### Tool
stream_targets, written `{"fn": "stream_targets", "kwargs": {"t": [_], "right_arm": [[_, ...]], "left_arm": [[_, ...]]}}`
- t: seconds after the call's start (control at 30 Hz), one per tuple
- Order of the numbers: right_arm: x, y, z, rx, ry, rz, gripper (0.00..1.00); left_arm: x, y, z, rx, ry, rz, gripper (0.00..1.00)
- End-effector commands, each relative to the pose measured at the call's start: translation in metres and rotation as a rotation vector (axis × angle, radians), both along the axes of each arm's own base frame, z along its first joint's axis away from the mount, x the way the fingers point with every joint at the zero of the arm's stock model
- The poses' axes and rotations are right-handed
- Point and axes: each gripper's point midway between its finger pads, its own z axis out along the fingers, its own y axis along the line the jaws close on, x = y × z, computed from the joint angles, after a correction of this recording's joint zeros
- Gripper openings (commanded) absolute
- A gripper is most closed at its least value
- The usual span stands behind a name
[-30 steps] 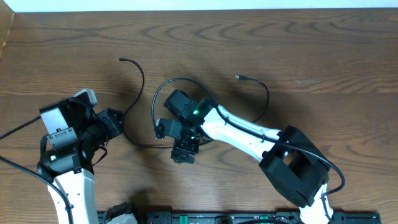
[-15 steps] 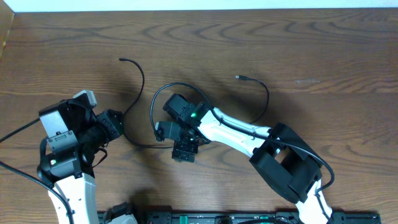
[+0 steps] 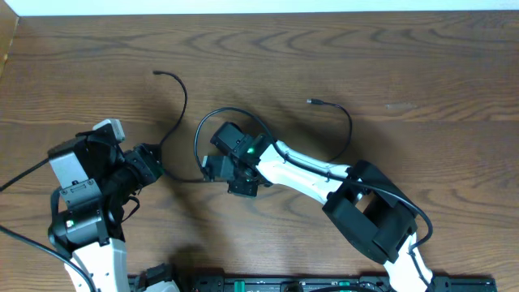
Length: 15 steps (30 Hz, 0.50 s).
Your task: Untangle cables
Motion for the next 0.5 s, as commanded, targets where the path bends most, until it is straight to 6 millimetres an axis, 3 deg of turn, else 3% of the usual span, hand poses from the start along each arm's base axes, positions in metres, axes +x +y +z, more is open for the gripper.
{"fn": "stream_targets", "kwargs": {"t": [0.0, 0.13, 0.27, 0.47], "right_arm": [[0.034, -0.027, -0.003, -0.160, -0.158, -0.178, 0.01], [0.057, -0.035, 0.024, -0.180, -0.218, -0.270, 0.01], [0.083, -0.047, 0.066, -0.161, -0.268, -0.413, 0.01], [0.119, -0.081, 0.163, -0.065, -0.284, -0.638, 0.01]], "left_arm": [[-0.002, -0.002, 0.000, -0.010, -0.001, -0.009, 0.52], [-0.005, -0.003, -0.002, -0.014, 0.011, -0.008, 0.52], [-0.006, -0.004, -0.004, -0.018, 0.020, -0.009, 0.52], [-0.009, -0.005, -0.006, -0.024, 0.036, -0.009, 0.52]]}}
